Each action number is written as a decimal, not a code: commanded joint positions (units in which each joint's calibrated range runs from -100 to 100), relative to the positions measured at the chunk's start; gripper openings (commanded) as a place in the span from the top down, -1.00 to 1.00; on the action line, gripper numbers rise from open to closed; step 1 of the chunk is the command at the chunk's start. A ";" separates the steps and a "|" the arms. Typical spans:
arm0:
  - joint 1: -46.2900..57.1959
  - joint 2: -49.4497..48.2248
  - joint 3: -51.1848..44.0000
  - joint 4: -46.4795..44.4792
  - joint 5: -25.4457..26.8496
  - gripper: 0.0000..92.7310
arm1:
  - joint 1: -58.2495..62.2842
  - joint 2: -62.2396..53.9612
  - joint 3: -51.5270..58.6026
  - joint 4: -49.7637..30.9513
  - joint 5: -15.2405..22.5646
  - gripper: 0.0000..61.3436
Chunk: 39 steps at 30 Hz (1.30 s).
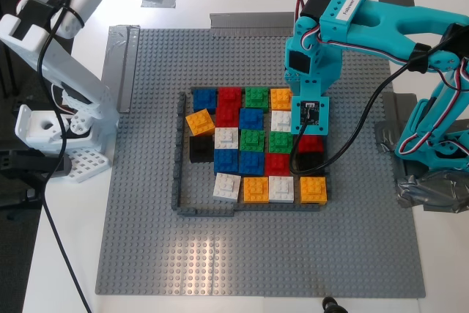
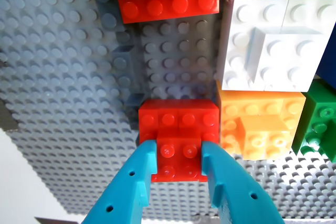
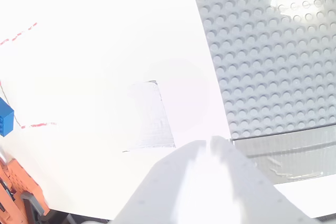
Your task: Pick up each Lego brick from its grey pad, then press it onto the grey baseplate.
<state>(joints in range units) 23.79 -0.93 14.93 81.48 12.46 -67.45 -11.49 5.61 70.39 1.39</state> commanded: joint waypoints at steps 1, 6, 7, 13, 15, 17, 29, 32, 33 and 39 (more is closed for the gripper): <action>-0.76 -0.19 2.09 0.13 -0.18 1.00 | -0.05 -4.22 -0.87 -0.58 0.05 1.00; -0.68 -0.19 3.18 -1.90 -0.38 1.00 | 0.46 -4.48 -0.78 0.31 0.05 1.00; -0.76 -0.19 3.18 -1.98 -0.38 1.00 | 0.46 -4.39 -0.96 0.48 0.10 1.00; -0.47 -0.19 2.36 -2.23 -0.38 1.00 | 0.39 -4.14 -2.04 0.80 -0.05 1.00; -0.54 -0.19 2.36 -2.23 -0.38 1.00 | 0.24 -3.97 -2.40 1.05 0.00 1.00; -0.83 -0.19 2.36 -2.23 -0.38 1.00 | 0.10 -3.79 -2.58 1.05 0.00 1.00; -1.55 -0.27 2.27 -4.51 -0.42 1.00 | 0.24 -3.97 -2.86 1.53 0.39 1.00; -1.55 -0.27 2.27 -4.51 -0.42 1.00 | 0.32 -4.05 -2.77 1.94 0.49 1.00; -1.55 -0.27 2.27 -4.59 -0.42 1.00 | 0.32 -4.14 -2.77 2.02 0.49 1.00; -1.55 -0.27 0.83 -4.59 -0.42 1.00 | 0.32 -4.22 -2.77 2.27 0.54 1.00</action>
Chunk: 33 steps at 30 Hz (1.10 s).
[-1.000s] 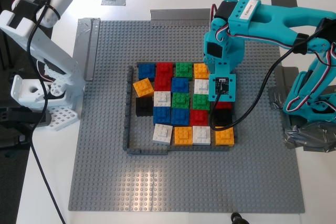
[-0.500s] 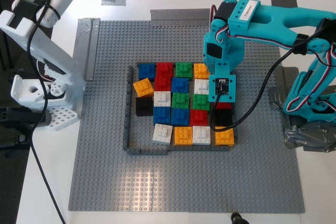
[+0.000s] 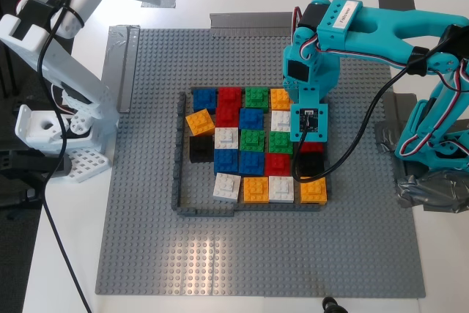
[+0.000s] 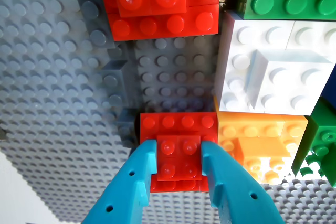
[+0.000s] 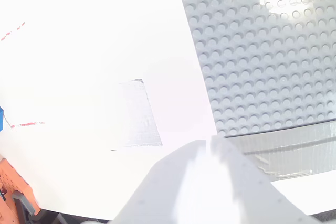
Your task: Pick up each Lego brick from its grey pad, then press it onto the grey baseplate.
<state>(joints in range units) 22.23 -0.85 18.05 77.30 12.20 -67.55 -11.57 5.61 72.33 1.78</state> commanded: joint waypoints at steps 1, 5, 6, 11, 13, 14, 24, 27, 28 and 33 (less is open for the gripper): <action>0.00 -0.36 -2.65 -0.33 -0.16 1.00 | 0.41 -4.14 -2.77 0.34 0.10 1.00; 0.00 -0.36 -3.20 -0.25 -0.70 1.00 | 0.33 -3.88 -2.77 0.09 0.05 1.00; 0.00 -0.27 -3.20 -0.17 -0.75 1.00 | 0.33 -3.71 -2.77 0.09 0.05 1.00; 0.44 -0.27 -2.29 0.24 -0.80 1.00 | 0.48 -3.45 -3.31 -0.07 0.00 1.00; 0.44 -0.27 -2.29 0.24 -0.80 1.00 | 0.55 -3.36 -3.31 0.01 0.10 1.00; 0.36 -0.27 -2.38 0.24 -0.80 1.00 | 0.62 -3.36 -3.31 0.09 0.15 1.00; -0.07 -0.27 -2.74 0.40 -1.68 1.00 | 0.62 -3.36 -2.86 0.34 0.34 1.00; -0.07 -0.27 -2.74 0.40 -1.68 1.00 | 0.62 -3.28 -2.86 0.25 0.34 1.00; -0.07 -0.27 -2.74 0.40 -1.73 1.00 | 0.62 -3.28 -2.86 0.25 0.34 1.00; -0.07 -0.27 -3.20 0.40 -2.41 1.00 | 0.70 -3.28 -2.86 0.42 0.49 1.00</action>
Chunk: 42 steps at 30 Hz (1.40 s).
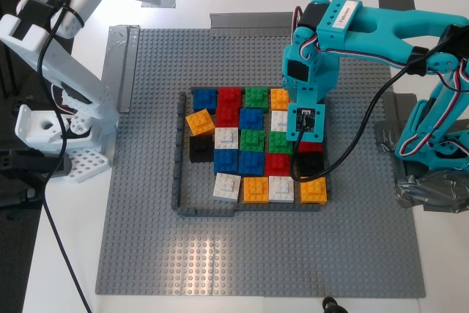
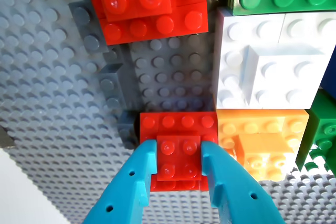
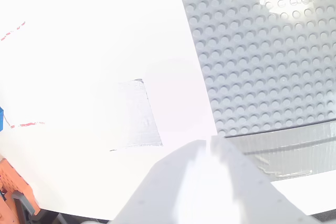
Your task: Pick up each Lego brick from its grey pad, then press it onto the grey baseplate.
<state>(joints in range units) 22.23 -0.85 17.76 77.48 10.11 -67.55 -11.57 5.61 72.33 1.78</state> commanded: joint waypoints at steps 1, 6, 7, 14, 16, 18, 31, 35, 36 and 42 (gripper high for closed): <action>-0.07 -0.27 -2.90 0.23 -0.32 1.00 | 0.70 -3.28 -2.95 0.42 0.54 1.00; -0.07 -0.53 -3.63 1.69 -0.95 1.00 | 0.77 -3.54 -3.22 0.34 0.68 1.00; -0.07 -0.61 -4.08 1.94 -0.95 1.00 | 0.77 -3.62 -3.22 0.34 0.73 1.00; 0.00 -0.61 -6.70 2.18 -0.95 1.00 | 0.84 -3.96 -2.31 0.99 0.93 1.00; 0.00 -0.61 -5.97 2.18 -0.95 1.00 | 0.70 -4.14 -2.13 1.07 0.88 1.00; 0.00 -0.44 -5.70 2.75 -0.95 1.00 | 0.62 -4.14 -1.95 1.07 0.83 1.00; -0.07 -0.27 -5.52 3.16 -0.95 1.00 | 0.77 -4.22 -1.68 1.64 1.02 1.00; -0.51 -0.27 -2.99 2.83 -0.95 1.00 | 0.84 -4.31 -1.68 1.64 1.07 1.00; -0.51 -0.27 -2.63 2.83 -0.95 1.00 | 0.84 -4.22 -1.68 1.72 1.07 1.00; -1.31 -0.27 -3.17 2.91 -1.64 1.00 | 0.84 -4.22 -1.59 1.80 1.12 1.00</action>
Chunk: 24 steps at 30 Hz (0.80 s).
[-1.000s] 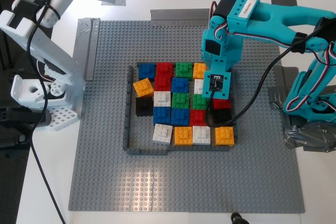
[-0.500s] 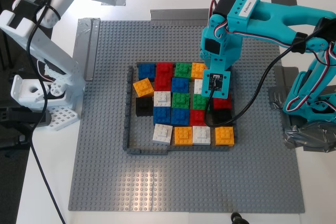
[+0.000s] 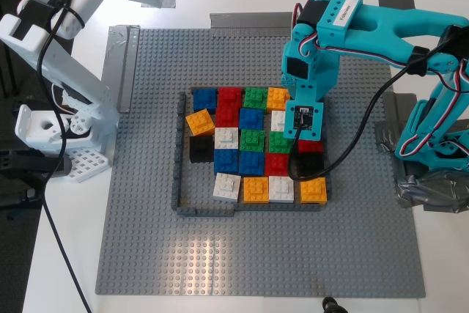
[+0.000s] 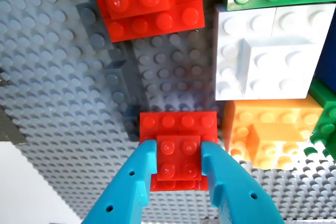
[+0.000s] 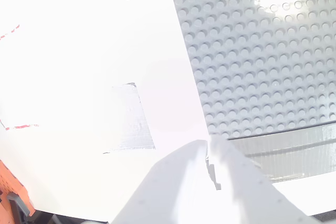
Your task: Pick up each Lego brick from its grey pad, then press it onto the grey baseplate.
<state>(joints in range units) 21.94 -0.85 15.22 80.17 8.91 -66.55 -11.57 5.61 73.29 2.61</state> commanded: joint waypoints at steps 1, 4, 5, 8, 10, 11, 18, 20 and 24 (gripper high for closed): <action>-1.30 -0.36 -0.73 0.38 -0.44 1.00 | -0.08 -4.22 -1.59 0.83 0.29 1.00; -2.03 -0.36 -0.91 0.30 -0.78 1.00 | -0.08 -4.05 -1.77 0.83 0.29 1.00; -2.10 -0.36 -0.91 0.14 -0.88 1.00 | -0.08 -4.05 -1.77 0.75 0.29 1.00; -2.17 -0.36 -0.91 -0.03 -1.02 1.00 | 0.13 -3.79 -2.04 0.43 0.29 1.00; -2.10 -0.36 -0.91 -0.03 -1.02 1.00 | 0.42 -3.79 -2.31 0.35 0.54 1.00; -2.03 -0.36 -0.91 -0.03 -1.02 1.00 | 0.57 -3.71 -2.49 0.51 0.68 1.00; -1.66 -0.36 -0.91 -0.11 -1.12 1.00 | 0.28 -2.25 -3.49 1.81 0.63 1.00; -1.66 -0.36 -0.91 -0.11 -1.12 1.00 | 0.42 -1.48 -4.66 1.89 0.83 1.00; -1.66 -0.36 -0.91 -0.11 -1.12 1.00 | 0.57 -0.87 -5.84 2.06 1.12 1.00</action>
<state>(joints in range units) 20.16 -0.85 15.22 80.17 7.97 -66.45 -11.49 5.13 74.90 3.20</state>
